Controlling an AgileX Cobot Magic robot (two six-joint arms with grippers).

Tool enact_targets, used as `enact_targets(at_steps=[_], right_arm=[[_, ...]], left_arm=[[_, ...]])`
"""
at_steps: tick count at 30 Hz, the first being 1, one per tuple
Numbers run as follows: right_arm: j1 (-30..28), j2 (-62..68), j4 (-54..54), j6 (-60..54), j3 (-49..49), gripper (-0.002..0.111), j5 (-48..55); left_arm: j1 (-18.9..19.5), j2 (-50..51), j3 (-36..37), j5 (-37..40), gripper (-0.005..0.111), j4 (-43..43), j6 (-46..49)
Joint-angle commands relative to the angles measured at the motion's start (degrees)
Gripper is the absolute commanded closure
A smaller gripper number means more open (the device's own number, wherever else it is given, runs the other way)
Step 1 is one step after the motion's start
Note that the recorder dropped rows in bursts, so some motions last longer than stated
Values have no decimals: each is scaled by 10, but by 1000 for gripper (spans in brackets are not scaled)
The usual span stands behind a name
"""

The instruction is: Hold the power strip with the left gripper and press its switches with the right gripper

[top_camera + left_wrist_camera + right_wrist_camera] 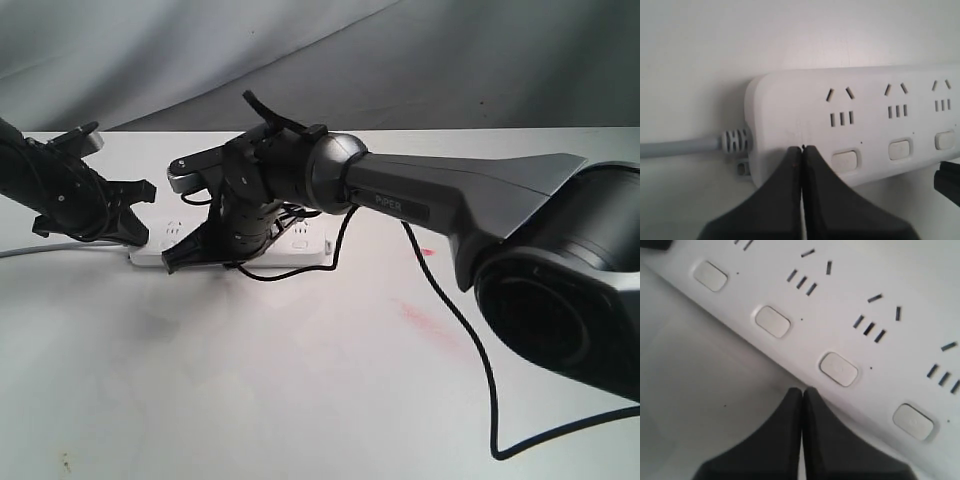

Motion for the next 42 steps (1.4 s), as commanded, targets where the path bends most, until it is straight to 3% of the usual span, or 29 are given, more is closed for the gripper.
enact_targets(at_steps=[1,24,42], right_arm=[[-5,-13,-18,7,3,108,-6],[-9,-28,-74,43,3,108,-28],[-14,-12,-53,63,3,108,-50]], left_arm=[[0,-2,-3,-2,107,1,0],[0,-2,-3,-2,107,1,0],[0,-2,-3,-2,107,1,0]])
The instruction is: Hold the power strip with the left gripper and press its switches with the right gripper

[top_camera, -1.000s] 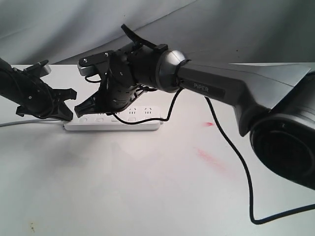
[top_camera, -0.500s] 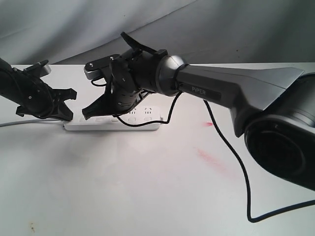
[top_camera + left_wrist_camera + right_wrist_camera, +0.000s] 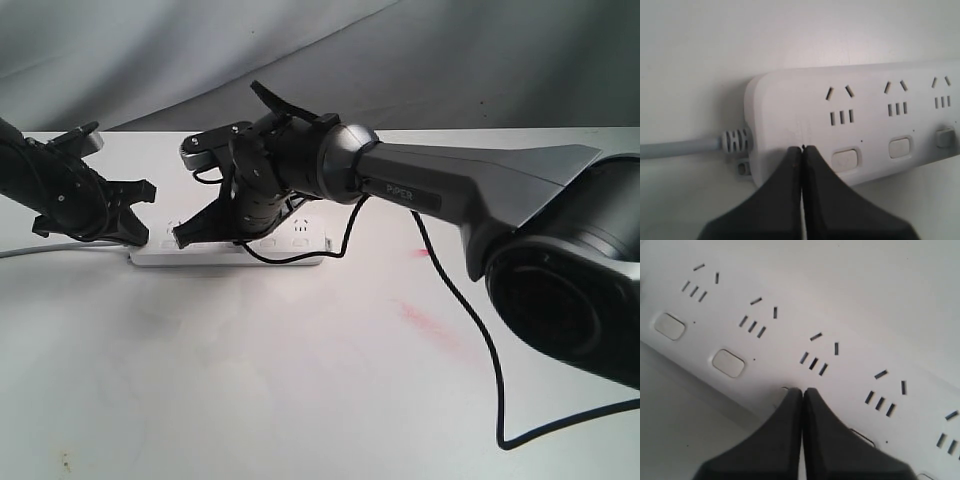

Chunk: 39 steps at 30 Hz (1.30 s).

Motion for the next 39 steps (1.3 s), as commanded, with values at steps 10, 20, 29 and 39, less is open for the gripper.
enact_targets(at_steps=[10,20,29,39], right_arm=[[-3,-2,5,14,1,108,-23],[-3,17,23,15,1,108,-21],[0,30,14,15,1,108,17],[0,58,7,15,1,108,32]], left_arm=[[0,-2,-3,-2,107,1,0],[0,-2,-3,-2,107,1,0],[0,-2,-3,-2,107,1,0],[0,-2,-3,-2,107,1,0]])
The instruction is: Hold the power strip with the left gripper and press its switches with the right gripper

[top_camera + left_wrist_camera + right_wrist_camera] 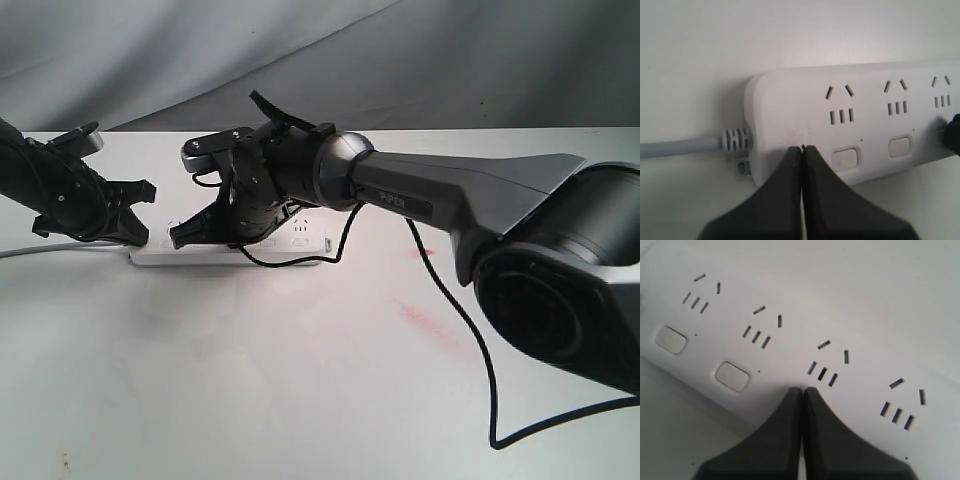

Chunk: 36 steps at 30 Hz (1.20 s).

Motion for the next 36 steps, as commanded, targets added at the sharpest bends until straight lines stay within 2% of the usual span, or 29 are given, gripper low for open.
enact_targets(at_steps=[1,7,12,19,25,32,36], right_arm=[[0,35,-6,0,9,108,48],[1,39,-6,-1,9,108,57],[1,-54,-8,-13,9,108,39],[11,-137,-29,-54,28,108,118],[37,-196,-82,-45,162,108,91],[41,-303,-157,52,375,108,14],[40,-383,-204,107,460,108,-8]], left_arm=[[0,-2,-3,-2,107,1,0],[0,-2,-3,-2,107,1,0],[0,-2,-3,-5,107,1,0],[0,-2,-3,-3,107,1,0],[0,-2,-3,0,107,1,0],[0,-9,-3,29,107,1,45],[0,-46,13,30,107,1,47]])
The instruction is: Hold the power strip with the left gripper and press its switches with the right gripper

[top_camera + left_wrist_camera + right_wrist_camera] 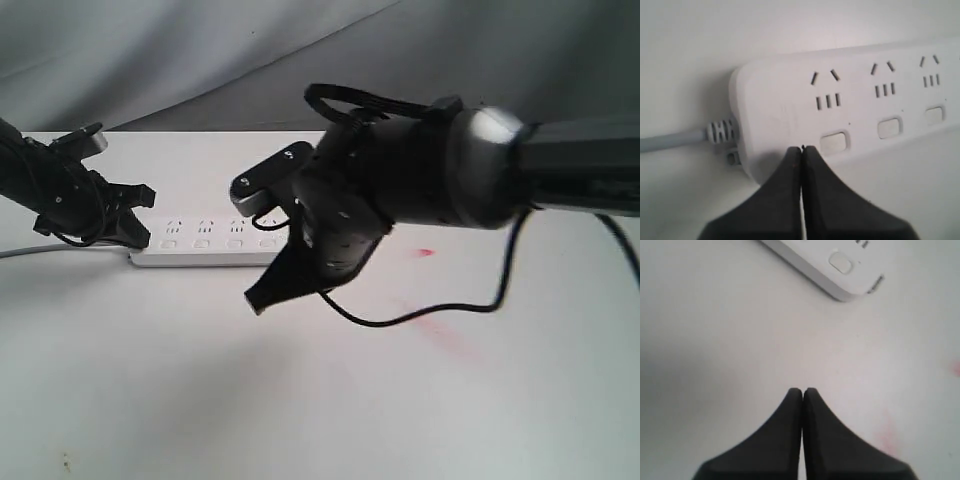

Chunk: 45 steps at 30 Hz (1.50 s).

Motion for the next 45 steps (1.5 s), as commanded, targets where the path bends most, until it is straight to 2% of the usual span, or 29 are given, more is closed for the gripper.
enact_targets(at_steps=[1,10,18,25,29,37,42,45], right_arm=[[-1,-94,-55,64,88,108,-30],[-1,-307,-58,110,194,108,-21],[0,-529,4,129,314,108,-17],[0,-736,-1,213,445,108,-37],[0,-837,-69,307,511,108,-45],[0,-977,-334,581,641,108,-57],[0,-1009,-418,683,709,108,-70],[0,-1010,-434,701,735,108,-77]], left_arm=[[0,-56,23,-3,107,0,11],[0,-249,178,-129,107,-6,13],[0,-453,296,-143,107,-90,56],[0,-639,400,-155,107,-127,65],[0,-740,474,-180,107,-174,65],[0,-894,588,-242,107,-196,65],[0,-967,636,-269,107,-196,67],[0,-1012,664,-269,107,-196,69]])
